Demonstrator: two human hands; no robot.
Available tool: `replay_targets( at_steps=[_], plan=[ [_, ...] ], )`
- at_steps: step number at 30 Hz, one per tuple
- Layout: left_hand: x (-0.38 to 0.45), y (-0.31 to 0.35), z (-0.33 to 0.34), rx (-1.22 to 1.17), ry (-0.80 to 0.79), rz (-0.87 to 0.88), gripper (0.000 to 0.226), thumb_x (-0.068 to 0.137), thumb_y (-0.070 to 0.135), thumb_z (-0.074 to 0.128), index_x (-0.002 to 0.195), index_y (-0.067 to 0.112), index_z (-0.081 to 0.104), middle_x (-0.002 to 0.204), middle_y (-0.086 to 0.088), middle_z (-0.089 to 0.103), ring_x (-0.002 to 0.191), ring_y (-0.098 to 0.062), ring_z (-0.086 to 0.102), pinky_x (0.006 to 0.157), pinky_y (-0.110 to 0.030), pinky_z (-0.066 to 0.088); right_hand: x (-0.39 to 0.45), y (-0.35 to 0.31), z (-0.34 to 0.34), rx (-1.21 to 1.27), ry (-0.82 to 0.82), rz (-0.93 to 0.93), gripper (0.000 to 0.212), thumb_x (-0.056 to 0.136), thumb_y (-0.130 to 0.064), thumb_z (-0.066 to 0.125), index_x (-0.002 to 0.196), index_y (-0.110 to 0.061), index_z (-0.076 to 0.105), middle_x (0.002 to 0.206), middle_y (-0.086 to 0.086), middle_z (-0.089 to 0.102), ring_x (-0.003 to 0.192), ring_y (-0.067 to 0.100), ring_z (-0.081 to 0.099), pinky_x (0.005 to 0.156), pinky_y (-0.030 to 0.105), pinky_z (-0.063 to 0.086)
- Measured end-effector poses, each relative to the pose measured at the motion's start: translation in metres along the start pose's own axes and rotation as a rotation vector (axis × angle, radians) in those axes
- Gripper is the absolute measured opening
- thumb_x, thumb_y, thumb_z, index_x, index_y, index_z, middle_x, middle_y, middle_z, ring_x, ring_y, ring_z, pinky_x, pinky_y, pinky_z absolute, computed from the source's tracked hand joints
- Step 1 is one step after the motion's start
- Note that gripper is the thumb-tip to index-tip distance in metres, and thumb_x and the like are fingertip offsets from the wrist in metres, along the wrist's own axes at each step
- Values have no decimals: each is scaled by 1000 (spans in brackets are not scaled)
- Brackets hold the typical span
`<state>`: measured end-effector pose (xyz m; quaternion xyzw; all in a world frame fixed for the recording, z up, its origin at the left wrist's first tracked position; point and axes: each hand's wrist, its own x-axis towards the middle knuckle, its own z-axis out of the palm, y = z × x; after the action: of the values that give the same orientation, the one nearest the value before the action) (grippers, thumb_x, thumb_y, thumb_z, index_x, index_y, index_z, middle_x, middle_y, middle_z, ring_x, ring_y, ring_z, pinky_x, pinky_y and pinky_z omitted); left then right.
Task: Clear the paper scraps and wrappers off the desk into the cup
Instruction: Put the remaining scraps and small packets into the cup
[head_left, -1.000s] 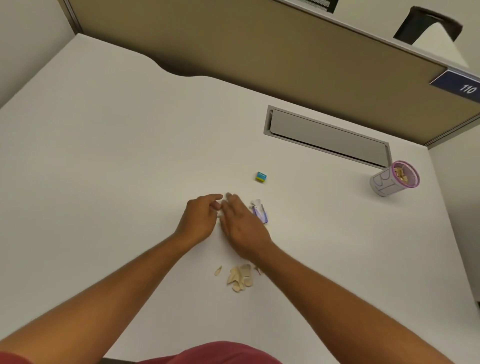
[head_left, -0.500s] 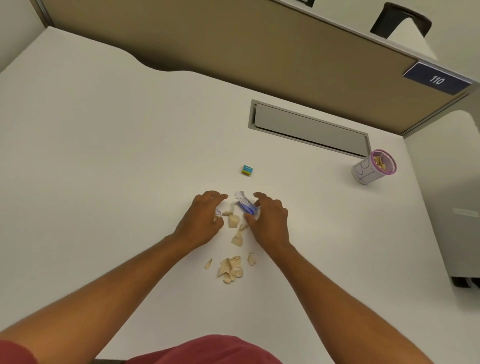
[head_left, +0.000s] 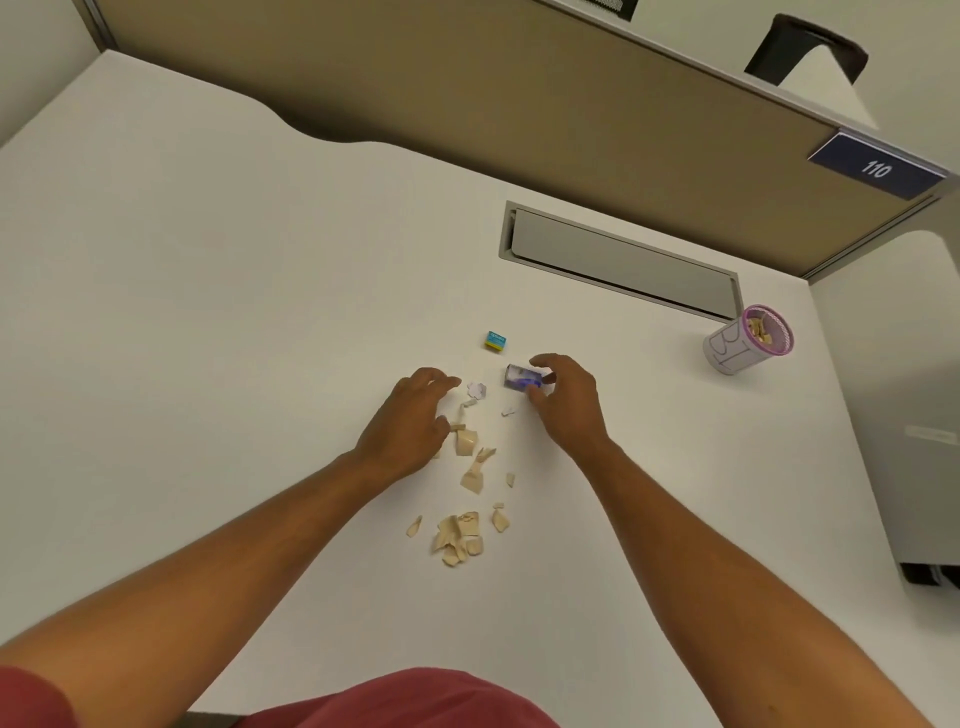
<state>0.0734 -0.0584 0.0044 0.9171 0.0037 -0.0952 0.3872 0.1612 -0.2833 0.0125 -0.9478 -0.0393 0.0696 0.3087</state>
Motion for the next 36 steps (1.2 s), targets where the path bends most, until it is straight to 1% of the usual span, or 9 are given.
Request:
replay_targets(
  at_steps=[4,8,14,19,23,27,29,33,36],
  plan=[
    [17,19,-4,173,-104,82,66,99,-2,43,160,18,32,170,3,27,141,-28,36,113,-35,41,-22,3,19,-66,130,-30,20,96,-7,60,115,-13,66,122,4,57,107,21,62,94,40,56],
    [25,24,-2,189,-143,116,63,97,-9,42,155,17,43,158,2,46,132,-25,40,108,-31,42,-64,2,46,-192,36,-122,40,94,0,50,130,-8,65,134,8,58,125,28,50,106,32,46],
    [0,-2,-6,-12,-138,29,54,93,-11,48,136,17,66,131,-4,69,105,-18,61,69,-7,47,-96,-10,53,-67,-32,-218,38,90,-1,45,119,-9,70,120,6,63,111,24,58,95,29,49],
    [-30,-19,-12,-28,168,-116,46,96,-3,49,135,14,66,134,-6,66,125,-25,56,102,-26,43,-62,-23,42,-172,-112,-231,49,99,-2,45,147,-7,51,152,13,46,140,33,39,115,34,34],
    [-49,-14,-6,-56,55,-263,44,96,4,56,137,14,63,130,-11,62,121,-29,62,100,-33,47,-57,-32,48,-333,-253,-378,48,97,-1,47,144,-9,54,148,13,47,130,35,45,109,40,43],
    [-59,7,6,-208,-19,-205,48,90,-4,55,133,13,68,121,-8,73,113,-25,68,96,-31,51,-90,-31,49,-260,-301,-429,40,95,-2,49,130,-16,62,127,4,54,117,24,50,92,38,52],
    [-63,8,10,-242,-57,-193,52,91,-6,53,137,14,65,121,-5,74,110,-20,69,94,-26,51,-107,-23,41,-220,-319,-467,42,95,-2,50,133,-15,63,132,4,58,121,23,51,99,37,51],
    [-72,-11,4,-213,-44,-149,52,92,-4,58,138,19,63,125,-1,71,92,-7,65,83,-13,48,-125,-4,11,-32,-210,-227,48,99,-11,63,145,-21,54,148,-2,54,135,18,48,116,38,40],
    [-80,-26,-1,-141,-174,-100,70,84,10,80,146,26,53,127,8,58,85,-3,58,75,-13,44,-143,8,1,-58,-322,-9,98,74,-44,90,155,-33,36,152,-10,37,134,11,37,114,32,39]
  ],
)
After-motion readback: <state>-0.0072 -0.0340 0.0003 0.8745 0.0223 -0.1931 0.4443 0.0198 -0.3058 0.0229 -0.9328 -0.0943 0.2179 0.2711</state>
